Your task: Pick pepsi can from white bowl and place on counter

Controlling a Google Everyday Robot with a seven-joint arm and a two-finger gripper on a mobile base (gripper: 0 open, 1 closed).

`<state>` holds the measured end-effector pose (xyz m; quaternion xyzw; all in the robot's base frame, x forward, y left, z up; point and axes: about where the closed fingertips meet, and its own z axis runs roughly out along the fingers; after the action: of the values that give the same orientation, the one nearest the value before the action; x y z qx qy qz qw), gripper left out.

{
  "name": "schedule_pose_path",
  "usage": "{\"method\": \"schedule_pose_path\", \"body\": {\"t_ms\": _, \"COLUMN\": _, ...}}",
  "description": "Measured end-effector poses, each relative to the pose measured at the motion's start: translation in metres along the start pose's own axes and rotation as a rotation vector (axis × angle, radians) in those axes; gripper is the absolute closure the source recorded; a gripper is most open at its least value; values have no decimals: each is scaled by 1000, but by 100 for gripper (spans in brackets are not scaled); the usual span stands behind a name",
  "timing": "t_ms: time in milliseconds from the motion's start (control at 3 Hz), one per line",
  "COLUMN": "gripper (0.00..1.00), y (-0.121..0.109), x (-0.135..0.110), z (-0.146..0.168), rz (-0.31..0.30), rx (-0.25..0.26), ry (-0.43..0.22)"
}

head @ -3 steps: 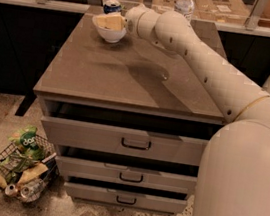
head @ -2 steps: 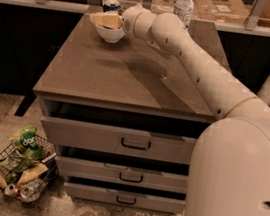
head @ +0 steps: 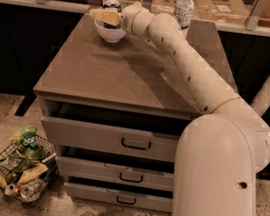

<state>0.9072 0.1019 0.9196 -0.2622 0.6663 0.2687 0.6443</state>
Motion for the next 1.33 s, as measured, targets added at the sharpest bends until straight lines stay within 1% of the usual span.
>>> {"method": "schedule_pose_path", "body": {"t_ms": 333, "gripper": 18, "y": -3, "x": 3, "z": 10, "rz": 8, "rx": 7, "ry": -2}}
{"method": "schedule_pose_path", "body": {"t_ms": 667, "gripper": 41, "y": -4, "x": 8, "z": 17, "rz": 14, "rx": 7, "ry": 7}}
{"method": "schedule_pose_path", "body": {"t_ms": 1333, "gripper": 87, "y": 0, "x": 10, "z": 21, "rz": 15, "rx": 0, "ry": 8}}
